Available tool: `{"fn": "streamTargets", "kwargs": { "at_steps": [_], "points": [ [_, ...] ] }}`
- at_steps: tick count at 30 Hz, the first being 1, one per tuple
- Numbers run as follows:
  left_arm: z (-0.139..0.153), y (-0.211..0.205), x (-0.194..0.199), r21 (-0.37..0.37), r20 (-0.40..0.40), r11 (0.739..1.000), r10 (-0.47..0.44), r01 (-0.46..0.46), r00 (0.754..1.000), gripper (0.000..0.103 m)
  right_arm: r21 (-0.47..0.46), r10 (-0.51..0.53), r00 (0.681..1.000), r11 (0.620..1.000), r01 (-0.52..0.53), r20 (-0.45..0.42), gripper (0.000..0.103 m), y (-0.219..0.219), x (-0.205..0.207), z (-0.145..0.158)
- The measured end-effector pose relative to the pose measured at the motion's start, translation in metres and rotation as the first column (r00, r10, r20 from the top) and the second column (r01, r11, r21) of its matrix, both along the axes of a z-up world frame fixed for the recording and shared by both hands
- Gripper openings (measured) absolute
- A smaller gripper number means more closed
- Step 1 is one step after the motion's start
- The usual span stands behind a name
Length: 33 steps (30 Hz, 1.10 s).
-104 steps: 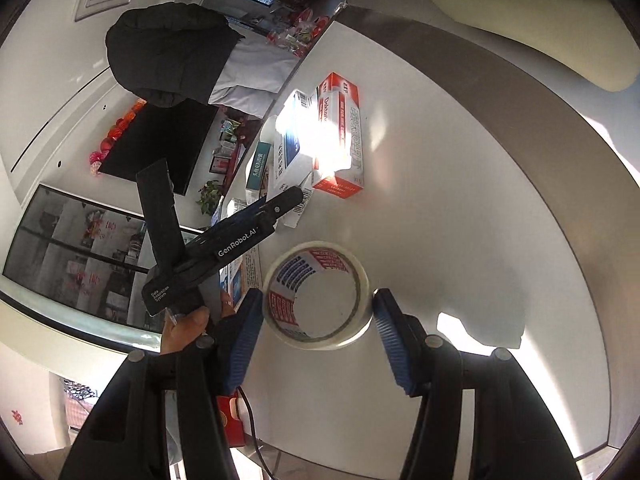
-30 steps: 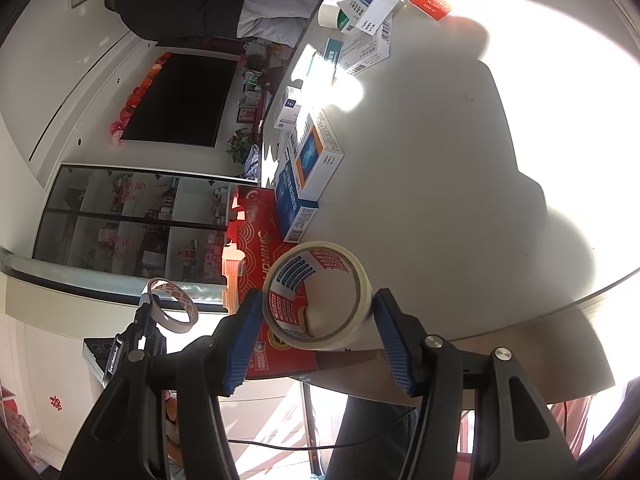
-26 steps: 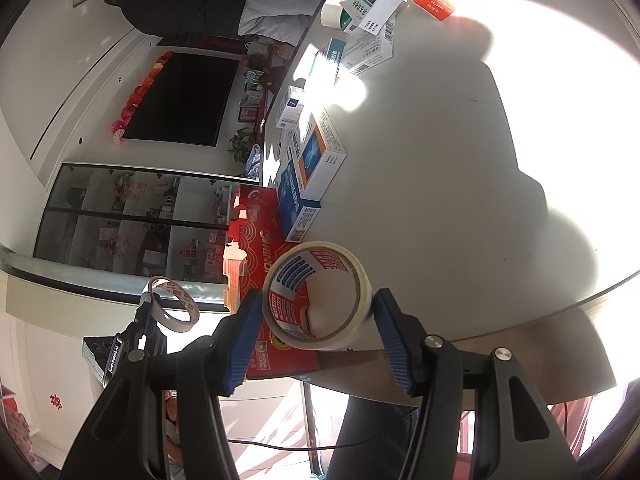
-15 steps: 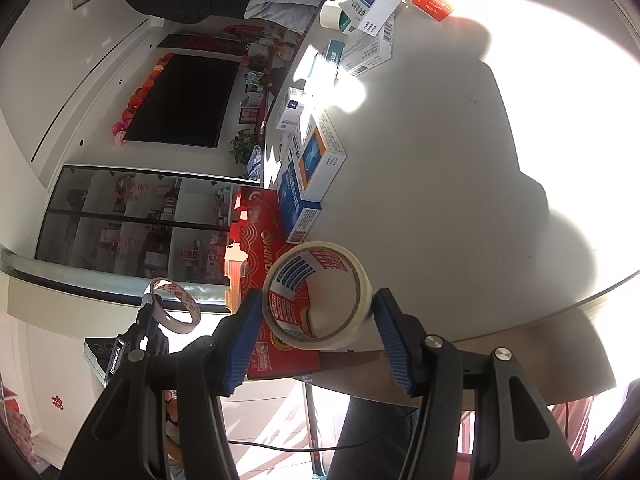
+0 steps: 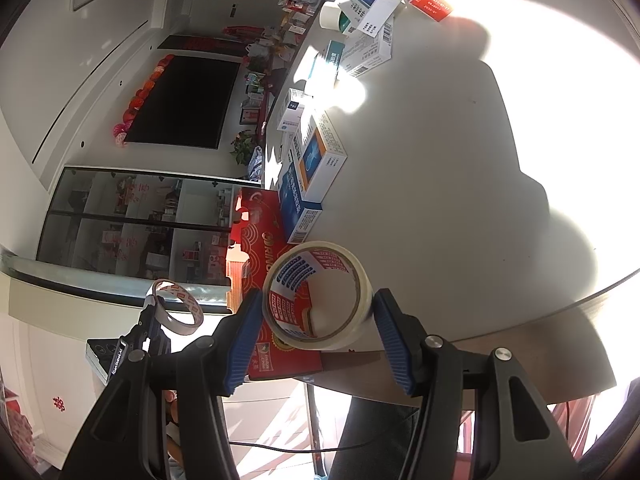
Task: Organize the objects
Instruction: 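Hold both tape rolls above the orange box with both grippers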
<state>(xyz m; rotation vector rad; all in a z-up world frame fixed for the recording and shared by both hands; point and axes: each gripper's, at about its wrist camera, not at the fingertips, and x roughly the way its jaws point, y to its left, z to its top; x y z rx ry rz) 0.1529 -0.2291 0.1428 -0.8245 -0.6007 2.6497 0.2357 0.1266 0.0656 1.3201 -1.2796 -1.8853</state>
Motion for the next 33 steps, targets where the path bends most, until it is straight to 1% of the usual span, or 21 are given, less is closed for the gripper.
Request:
{"fn": "streamTargets", "kwargs": {
  "at_steps": [33],
  "points": [
    [-0.0013,-0.0022,0.0040,0.003,0.009,1.000,0.008,-0.008,1.000,0.009,-0.018,-0.001,1.000,1.000,0.001,-0.003,0.056,-0.0035,0.0034,0.0004]
  ]
}}
